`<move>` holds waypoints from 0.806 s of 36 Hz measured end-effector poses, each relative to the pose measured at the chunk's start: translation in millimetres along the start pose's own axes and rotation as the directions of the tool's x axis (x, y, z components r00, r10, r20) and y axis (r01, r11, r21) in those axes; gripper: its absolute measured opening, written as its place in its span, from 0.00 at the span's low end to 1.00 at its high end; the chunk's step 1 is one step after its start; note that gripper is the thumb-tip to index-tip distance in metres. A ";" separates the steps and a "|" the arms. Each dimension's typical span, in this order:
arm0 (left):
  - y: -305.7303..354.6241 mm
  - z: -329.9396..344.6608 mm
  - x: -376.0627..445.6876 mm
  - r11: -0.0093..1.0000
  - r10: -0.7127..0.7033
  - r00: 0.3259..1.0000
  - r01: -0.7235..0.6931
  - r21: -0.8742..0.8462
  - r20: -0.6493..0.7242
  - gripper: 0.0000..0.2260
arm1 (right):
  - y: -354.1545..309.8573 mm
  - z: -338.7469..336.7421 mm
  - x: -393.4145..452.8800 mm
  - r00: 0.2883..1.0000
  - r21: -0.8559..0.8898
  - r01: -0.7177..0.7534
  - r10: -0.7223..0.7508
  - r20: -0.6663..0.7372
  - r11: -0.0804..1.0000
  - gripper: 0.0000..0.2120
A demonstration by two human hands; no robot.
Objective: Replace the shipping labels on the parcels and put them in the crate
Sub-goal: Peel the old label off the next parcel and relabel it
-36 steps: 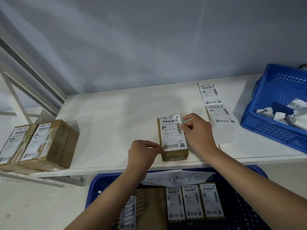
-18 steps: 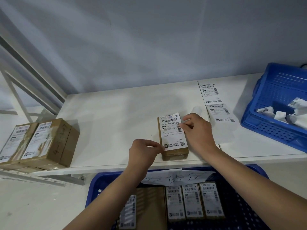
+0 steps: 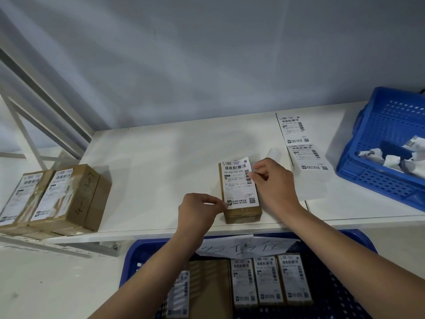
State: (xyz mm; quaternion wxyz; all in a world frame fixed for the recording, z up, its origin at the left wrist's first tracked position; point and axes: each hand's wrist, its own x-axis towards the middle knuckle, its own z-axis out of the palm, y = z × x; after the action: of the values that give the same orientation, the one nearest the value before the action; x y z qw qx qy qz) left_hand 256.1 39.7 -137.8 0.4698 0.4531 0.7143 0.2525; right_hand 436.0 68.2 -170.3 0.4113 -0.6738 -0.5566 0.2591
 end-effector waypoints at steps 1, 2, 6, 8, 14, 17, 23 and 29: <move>-0.4 0.3 0.1 1.000 -0.002 1.000 0.002 0.001 -0.002 0.05 | 0.0 0.4 0.0 1.000 0.002 0.000 0.000 0.000 1.000 0.05; -0.7 0.4 0.5 1.000 -0.003 1.000 0.003 0.002 -0.004 0.05 | 0.0 0.7 -0.1 1.000 0.005 0.000 0.000 -0.001 1.000 0.05; -1.1 0.6 1.3 1.000 -0.001 1.000 0.002 0.011 -0.004 0.05 | 0.8 2.0 0.3 1.000 0.027 -0.003 0.003 -0.006 1.000 0.05; -0.5 1.3 1.1 1.000 -0.004 1.000 0.004 0.019 0.004 0.04 | 1.3 2.9 0.1 1.000 0.033 -0.007 0.007 -0.007 0.999 0.05; -1.0 2.2 1.3 0.999 -0.004 1.000 0.003 0.032 0.008 0.04 | -0.2 2.5 -0.5 1.000 0.051 -0.010 0.010 -0.013 0.999 0.05; -1.0 2.6 1.7 1.000 -0.006 1.000 0.005 0.031 0.006 0.04 | -1.5 2.4 -1.1 1.000 0.044 -0.011 0.011 -0.008 0.999 0.05; -2.3 3.2 3.5 1.000 -0.015 1.000 0.015 0.024 -0.002 0.04 | -1.3 2.8 -2.3 1.000 0.044 -0.008 0.009 -0.013 0.999 0.05; -3.2 4.0 4.8 0.999 -0.026 1.000 0.026 0.027 -0.005 0.04 | -1.9 2.8 -3.3 1.000 0.023 -0.001 0.001 -0.015 1.000 0.05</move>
State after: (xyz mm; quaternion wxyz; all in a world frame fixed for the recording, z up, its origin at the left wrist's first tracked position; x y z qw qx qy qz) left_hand 257.7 42.1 -144.2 0.4652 0.4495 0.7245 0.2380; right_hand 431.9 65.8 -170.5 0.4231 -0.6711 -0.5500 0.2609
